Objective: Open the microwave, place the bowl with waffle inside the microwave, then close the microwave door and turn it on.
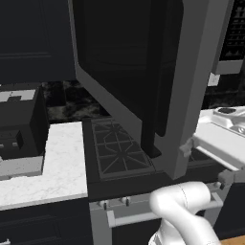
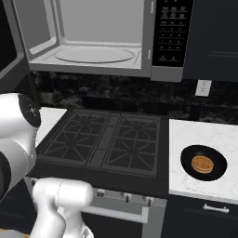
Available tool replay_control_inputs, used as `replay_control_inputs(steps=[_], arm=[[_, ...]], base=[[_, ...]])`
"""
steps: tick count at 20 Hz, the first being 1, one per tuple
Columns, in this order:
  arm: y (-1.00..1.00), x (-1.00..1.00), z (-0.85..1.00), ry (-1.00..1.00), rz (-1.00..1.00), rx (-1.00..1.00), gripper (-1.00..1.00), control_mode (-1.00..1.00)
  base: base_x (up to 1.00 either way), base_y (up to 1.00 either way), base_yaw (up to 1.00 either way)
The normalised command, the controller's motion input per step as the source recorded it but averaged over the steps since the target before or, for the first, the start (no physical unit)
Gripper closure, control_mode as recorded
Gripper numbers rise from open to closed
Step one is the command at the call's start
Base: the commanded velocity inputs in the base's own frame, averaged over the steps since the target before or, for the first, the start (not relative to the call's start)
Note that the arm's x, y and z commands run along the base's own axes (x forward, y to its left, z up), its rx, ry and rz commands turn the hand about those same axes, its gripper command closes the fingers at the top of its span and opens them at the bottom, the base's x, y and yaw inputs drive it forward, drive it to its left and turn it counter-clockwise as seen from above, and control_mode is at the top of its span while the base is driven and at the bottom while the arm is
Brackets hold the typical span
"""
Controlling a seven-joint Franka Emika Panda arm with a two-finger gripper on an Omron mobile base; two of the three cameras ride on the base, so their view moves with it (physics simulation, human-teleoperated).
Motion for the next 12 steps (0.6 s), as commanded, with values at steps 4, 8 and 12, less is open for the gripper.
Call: replay_control_inputs(steps=[4,8,12], arm=[[-0.84,-0.20,0.31,0.00,0.00,-0.03,-1.00,-1.00],[-1.00,-0.33,0.08,0.02,-0.02,-0.03,-1.00,-1.00],[-1.00,0.39,-0.03,0.21,-0.35,-0.05,-1.00,-1.00]], base=[[0.00,0.00,0.00],[0.00,0.00,0.00],[0.00,0.00,0.00]])
